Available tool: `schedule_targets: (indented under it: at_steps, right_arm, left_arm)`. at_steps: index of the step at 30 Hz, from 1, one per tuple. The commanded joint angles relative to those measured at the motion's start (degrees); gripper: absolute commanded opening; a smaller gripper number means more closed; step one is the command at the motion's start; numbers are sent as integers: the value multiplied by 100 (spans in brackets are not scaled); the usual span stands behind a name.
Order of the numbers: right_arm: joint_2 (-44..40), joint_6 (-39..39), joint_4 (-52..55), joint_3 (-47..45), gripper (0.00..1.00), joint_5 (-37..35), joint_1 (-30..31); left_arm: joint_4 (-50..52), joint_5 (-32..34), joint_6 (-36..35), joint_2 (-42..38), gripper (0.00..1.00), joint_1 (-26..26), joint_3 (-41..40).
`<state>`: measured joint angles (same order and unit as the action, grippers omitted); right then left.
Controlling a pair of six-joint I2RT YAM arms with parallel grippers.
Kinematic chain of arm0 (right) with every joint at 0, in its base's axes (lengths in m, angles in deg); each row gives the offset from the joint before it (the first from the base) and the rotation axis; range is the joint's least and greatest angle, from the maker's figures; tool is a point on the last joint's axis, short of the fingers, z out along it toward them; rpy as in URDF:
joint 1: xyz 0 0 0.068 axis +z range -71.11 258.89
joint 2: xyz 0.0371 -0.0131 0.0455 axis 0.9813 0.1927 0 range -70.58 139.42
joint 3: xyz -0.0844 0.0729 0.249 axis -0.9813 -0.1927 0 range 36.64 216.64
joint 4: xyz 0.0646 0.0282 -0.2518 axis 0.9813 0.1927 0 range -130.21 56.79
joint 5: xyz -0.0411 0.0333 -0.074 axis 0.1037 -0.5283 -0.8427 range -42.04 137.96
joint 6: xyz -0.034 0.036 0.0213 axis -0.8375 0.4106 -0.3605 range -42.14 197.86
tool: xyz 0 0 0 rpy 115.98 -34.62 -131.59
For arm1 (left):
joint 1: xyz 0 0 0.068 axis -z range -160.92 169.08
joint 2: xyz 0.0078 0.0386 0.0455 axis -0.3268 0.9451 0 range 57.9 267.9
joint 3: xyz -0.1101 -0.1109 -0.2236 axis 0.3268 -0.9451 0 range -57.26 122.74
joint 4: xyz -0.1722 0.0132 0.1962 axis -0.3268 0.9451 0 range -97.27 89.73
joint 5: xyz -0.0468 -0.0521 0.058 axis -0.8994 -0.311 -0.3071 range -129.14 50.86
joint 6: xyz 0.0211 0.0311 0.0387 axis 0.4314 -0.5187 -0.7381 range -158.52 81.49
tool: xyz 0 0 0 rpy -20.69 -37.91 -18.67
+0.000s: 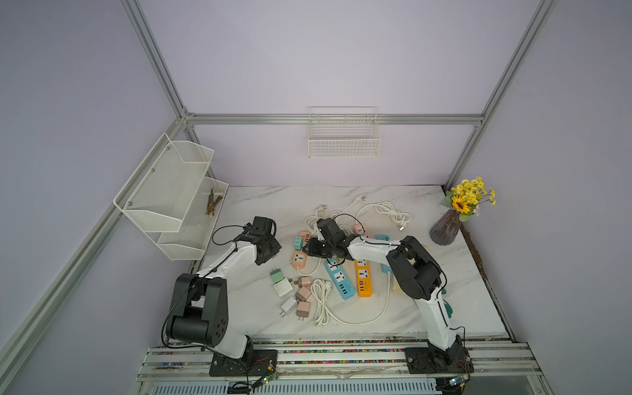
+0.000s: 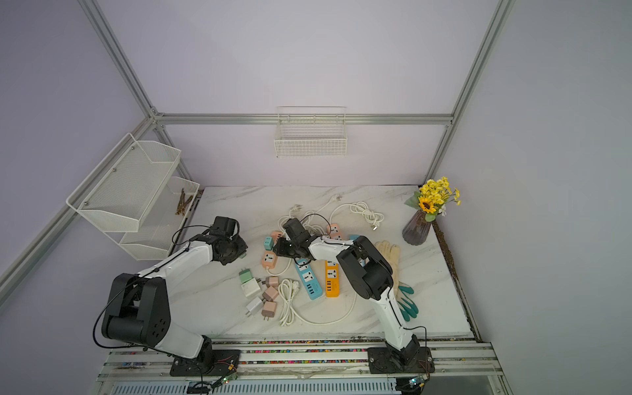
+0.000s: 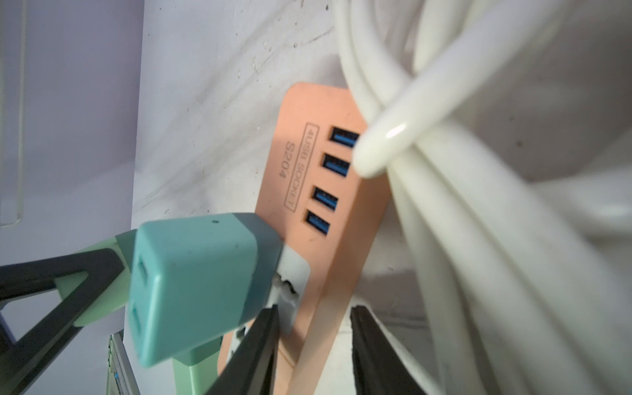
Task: Pull the plug off the socket
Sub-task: Place the plug at the center of the board.
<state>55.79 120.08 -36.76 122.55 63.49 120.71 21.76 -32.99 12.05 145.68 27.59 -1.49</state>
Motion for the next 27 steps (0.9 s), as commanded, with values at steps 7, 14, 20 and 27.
schedule_targets:
  at_steps: [7, 14, 20, 27]
  right_arm:
    - [284, -145, 280, -224, 40, -9, -24]
    - [266, -152, 271, -248, 40, 3, -19]
    - [248, -170, 255, -268, 39, 12, -25]
    - [252, -187, 227, -268, 40, 62, -24]
  left_arm:
    - [-581, -154, 288, -1, 27, -187, -270]
    - [-673, -231, 456, 46, 46, -245, -400]
    - [-549, -76, 675, -284, 65, -280, -492]
    - [-1366, -1042, -538, -1044, 70, -276, -610]
